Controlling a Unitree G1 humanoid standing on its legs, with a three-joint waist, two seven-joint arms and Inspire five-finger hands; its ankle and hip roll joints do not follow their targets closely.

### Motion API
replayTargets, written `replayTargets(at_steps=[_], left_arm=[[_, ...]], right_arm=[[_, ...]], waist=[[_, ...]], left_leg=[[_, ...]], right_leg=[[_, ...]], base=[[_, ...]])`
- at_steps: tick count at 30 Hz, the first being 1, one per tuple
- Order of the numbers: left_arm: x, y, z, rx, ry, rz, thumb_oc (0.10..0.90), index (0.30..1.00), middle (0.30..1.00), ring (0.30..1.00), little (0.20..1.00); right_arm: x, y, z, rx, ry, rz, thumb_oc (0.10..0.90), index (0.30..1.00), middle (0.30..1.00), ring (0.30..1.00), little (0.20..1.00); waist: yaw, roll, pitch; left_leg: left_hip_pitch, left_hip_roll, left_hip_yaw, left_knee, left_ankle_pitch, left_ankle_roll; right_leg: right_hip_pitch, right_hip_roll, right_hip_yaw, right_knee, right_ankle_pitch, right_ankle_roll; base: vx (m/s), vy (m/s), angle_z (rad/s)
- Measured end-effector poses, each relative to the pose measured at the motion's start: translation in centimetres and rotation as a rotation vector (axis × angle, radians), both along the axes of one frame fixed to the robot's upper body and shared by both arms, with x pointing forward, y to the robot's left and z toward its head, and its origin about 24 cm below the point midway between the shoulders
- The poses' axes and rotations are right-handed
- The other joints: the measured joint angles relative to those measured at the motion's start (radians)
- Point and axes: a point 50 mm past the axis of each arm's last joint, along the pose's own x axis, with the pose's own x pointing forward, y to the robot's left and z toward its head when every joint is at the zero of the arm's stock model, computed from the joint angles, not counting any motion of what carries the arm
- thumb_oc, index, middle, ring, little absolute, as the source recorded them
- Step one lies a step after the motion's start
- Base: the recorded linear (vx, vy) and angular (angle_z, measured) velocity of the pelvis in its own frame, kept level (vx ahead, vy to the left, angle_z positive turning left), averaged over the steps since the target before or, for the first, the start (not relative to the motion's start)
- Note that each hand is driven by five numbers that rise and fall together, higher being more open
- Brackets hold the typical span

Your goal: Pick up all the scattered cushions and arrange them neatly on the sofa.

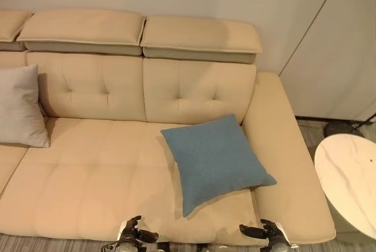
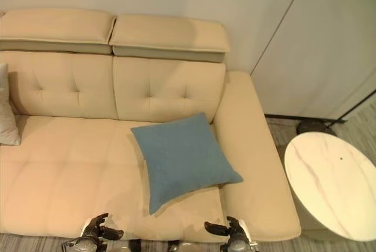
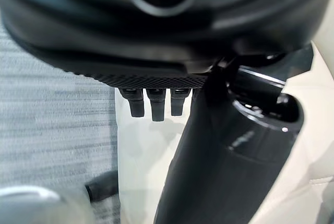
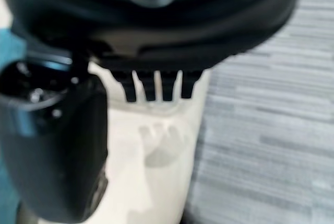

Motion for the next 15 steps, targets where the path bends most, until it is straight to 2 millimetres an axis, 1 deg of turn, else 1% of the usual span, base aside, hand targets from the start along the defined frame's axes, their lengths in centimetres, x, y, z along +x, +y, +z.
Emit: replayTargets(at_steps=[2,3,4,5,7,9,10,11,12,13,15], left_arm=[[0.5,0.2,0.2,0.012,-0.012,-0.009,0.8,0.9,0.9,0.9,0.9],[0.9,0.4,0.4,0.017,-0.026,-0.01,0.8,0.9,0.9,0.9,0.9],[0.6,0.9,0.5,0.034,-0.022,-0.005,0.8,0.9,0.9,0.9,0.9],[0.4,1.2,0.4,0.04,-0.017,-0.003,0.8,0.9,0.9,0.9,0.9],[-0.6,1.3,0.1,0.041,0.006,0.007,0.8,0.9,0.9,0.9,0.9],[-1.6,1.1,-0.2,0.031,0.03,0.017,0.8,0.9,0.9,0.9,0.9],[-1.9,1.0,-0.3,0.028,0.036,0.018,0.8,0.9,0.9,0.9,0.9],[-2.1,0.7,-0.5,0.019,0.041,0.019,0.8,0.9,0.9,0.9,0.9],[-2.2,0.3,-0.5,0.003,0.029,0.017,0.8,0.9,0.9,0.9,0.9],[-2.1,0.2,-0.4,0.004,0.023,0.011,0.8,0.9,0.9,0.9,0.9],[-2.0,-0.1,-0.2,-0.004,-0.004,-0.004,0.8,0.9,0.9,0.9,0.9]], right_arm=[[-0.1,-0.1,0.0,0.0,-0.001,-0.003,0.8,0.9,0.9,0.9,0.9],[0.0,0.0,0.1,0.004,-0.008,-0.002,0.8,0.9,0.9,0.9,0.9],[0.4,0.4,0.2,0.014,-0.027,0.003,0.8,0.9,0.9,0.9,0.9],[0.9,0.5,0.3,0.018,-0.042,0.006,0.8,0.9,0.9,0.9,0.9],[1.5,0.6,0.7,0.029,-0.076,-0.004,0.8,0.9,0.9,0.9,0.9],[2.6,0.6,1.4,0.053,-0.144,-0.031,0.8,0.9,0.9,0.9,0.9],[3.0,0.6,1.7,0.055,-0.17,-0.028,0.8,0.9,0.9,0.9,0.9],[3.8,0.5,2.5,0.056,-0.225,-0.013,0.8,0.9,0.9,0.9,0.9],[5.1,0.3,3.8,0.051,-0.306,0.011,0.8,0.9,0.9,0.9,0.9],[5.4,-0.1,4.4,0.041,-0.328,0.015,0.8,0.9,0.9,0.9,0.9],[6.0,-1.3,6.2,-0.004,-0.406,0.041,0.8,0.9,0.9,0.9,0.9]], waist=[[-0.003,0.008,0.006],[0.001,0.007,0.006],[0.004,-0.001,0.003],[0.005,0.002,0.004],[0.003,0.018,-0.002],[0.003,0.03,-0.011],[0.003,0.032,-0.012],[0.001,0.034,-0.013],[0.0,0.032,-0.018],[0.001,0.031,-0.023],[0.0,0.032,-0.036]], left_leg=[[0.0,-0.009,-0.023,-0.003,0.002,0.01],[0.005,-0.012,-0.023,-0.012,0.002,0.011],[0.014,-0.024,-0.026,-0.02,0.008,0.014],[0.021,-0.025,-0.027,-0.025,0.01,0.012],[0.035,-0.019,-0.043,-0.037,0.013,0.007],[0.047,-0.011,-0.047,-0.05,0.016,0.002],[0.048,-0.009,-0.051,-0.051,0.017,0.001],[0.05,-0.009,-0.056,-0.052,0.018,0.0],[0.05,-0.008,-0.056,-0.053,0.018,-0.001],[0.05,-0.008,-0.057,-0.054,0.018,-0.001],[0.064,-0.01,-0.061,-0.071,0.024,-0.006]], right_leg=[[-0.014,-0.009,0.093,0.044,-0.04,0.024],[-0.003,-0.017,0.109,0.043,-0.045,0.032],[0.024,-0.041,0.111,0.01,-0.049,0.035],[0.042,-0.041,0.107,-0.018,-0.049,0.026],[0.092,-0.024,0.101,-0.089,-0.013,-0.004],[0.133,-0.01,0.091,-0.161,0.024,-0.016],[0.143,-0.009,0.084,-0.178,0.032,-0.016],[0.159,-0.005,0.082,-0.205,0.044,-0.018],[0.17,-0.002,0.081,-0.228,0.055,-0.021],[0.174,-0.001,0.08,-0.233,0.056,-0.02],[0.186,-0.001,0.079,-0.248,0.063,-0.014]], base=[[0.04,-0.009,0.3],[0.08,-0.032,0.28],[0.04,-0.022,0.09],[0.08,-0.043,0.09],[0.04,-0.022,0.11],[0.04,0.003,0.08],[0.02,0.009,0.1],[0.01,0.013,0.09],[0.0,0.007,0.08],[0.0,0.012,0.06],[0.0,0.006,0.02]])
